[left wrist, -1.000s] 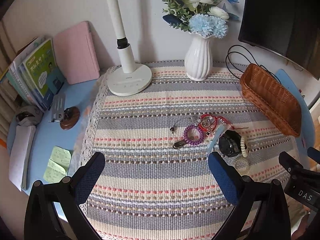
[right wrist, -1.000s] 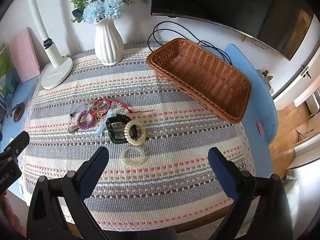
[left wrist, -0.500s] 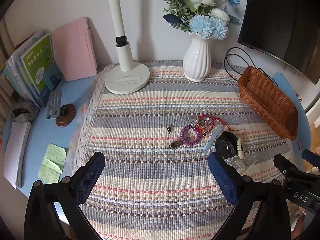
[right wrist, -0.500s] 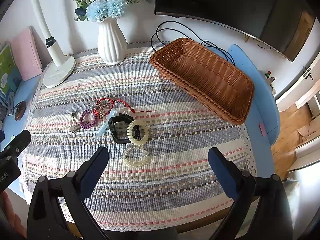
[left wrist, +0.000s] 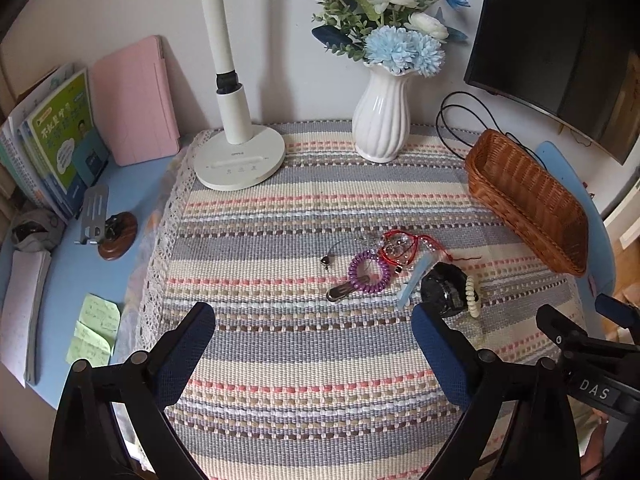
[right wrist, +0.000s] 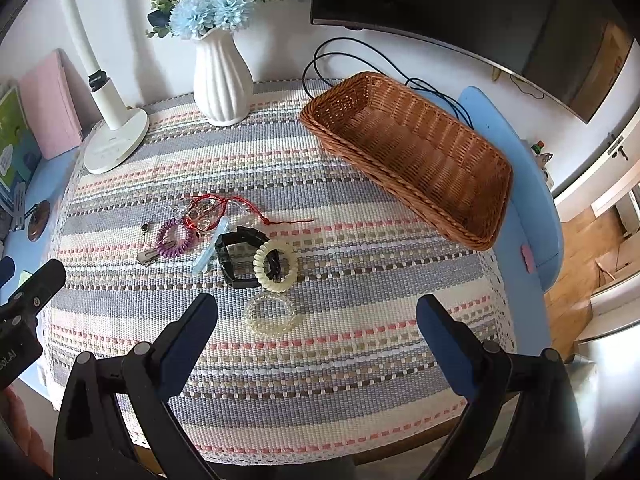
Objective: Organize jewelry
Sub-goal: 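Grasp the purple coil hair tie with the left tool while the right tool grasps the cream coil hair tie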
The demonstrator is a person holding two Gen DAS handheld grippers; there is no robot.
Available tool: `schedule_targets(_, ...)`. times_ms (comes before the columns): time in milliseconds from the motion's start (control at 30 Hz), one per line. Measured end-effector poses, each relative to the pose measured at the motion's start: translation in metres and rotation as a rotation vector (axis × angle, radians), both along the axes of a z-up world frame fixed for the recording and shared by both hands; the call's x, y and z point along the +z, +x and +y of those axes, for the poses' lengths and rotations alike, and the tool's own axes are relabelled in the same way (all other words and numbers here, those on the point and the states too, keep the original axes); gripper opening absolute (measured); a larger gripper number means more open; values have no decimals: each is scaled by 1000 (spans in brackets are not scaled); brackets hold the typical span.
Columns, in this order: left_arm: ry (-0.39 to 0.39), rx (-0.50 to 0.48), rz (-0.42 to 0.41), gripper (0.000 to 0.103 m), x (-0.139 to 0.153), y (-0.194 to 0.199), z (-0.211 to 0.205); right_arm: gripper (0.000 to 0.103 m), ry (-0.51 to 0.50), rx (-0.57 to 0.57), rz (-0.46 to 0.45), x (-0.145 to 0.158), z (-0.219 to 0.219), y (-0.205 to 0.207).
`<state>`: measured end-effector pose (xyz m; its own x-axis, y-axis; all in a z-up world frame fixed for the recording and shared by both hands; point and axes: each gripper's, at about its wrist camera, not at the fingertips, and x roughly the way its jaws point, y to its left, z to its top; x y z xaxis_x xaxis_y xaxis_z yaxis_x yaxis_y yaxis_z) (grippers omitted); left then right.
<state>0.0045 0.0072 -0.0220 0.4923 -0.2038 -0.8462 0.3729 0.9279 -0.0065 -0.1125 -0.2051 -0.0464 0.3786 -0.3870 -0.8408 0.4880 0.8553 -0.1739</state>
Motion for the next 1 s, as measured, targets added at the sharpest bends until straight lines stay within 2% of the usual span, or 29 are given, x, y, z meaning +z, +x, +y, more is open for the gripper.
schedule_targets(167,-15,-7,19,99,-6,11,10,100,16,-15,3,-4,-6,2)
schedule_targets(367,-101,-96,101,95,-23,28,23,100,52,-21,-2,-12,-17,4)
schedule_targets(433,-132,-118,165,80,-36,38,23,100,71,-8,-8,-15,-20,6)
schedule_targets(533,-154,-135,240,70,-56,52,19,98,127,14,-19,-22,-27,9)
schedule_targets(600,-172,-149,263,61,-67,61,13,91,177,34,-31,-30,-32,10)
schedule_targets(700,-194,-154,324,46,-84,77,3,87,251,31,-42,-41,-38,11)
schedule_targets(767,-207,-159,351,44,-93,84,-1,75,313,17,-49,-50,-44,10)
schedule_targets(800,-201,-164,357,44,-97,86,-3,65,333,12,-47,-54,-46,11)
schedule_targets(1000,-183,-201,402,41,-115,96,-10,50,375,-15,-35,-73,-59,18)
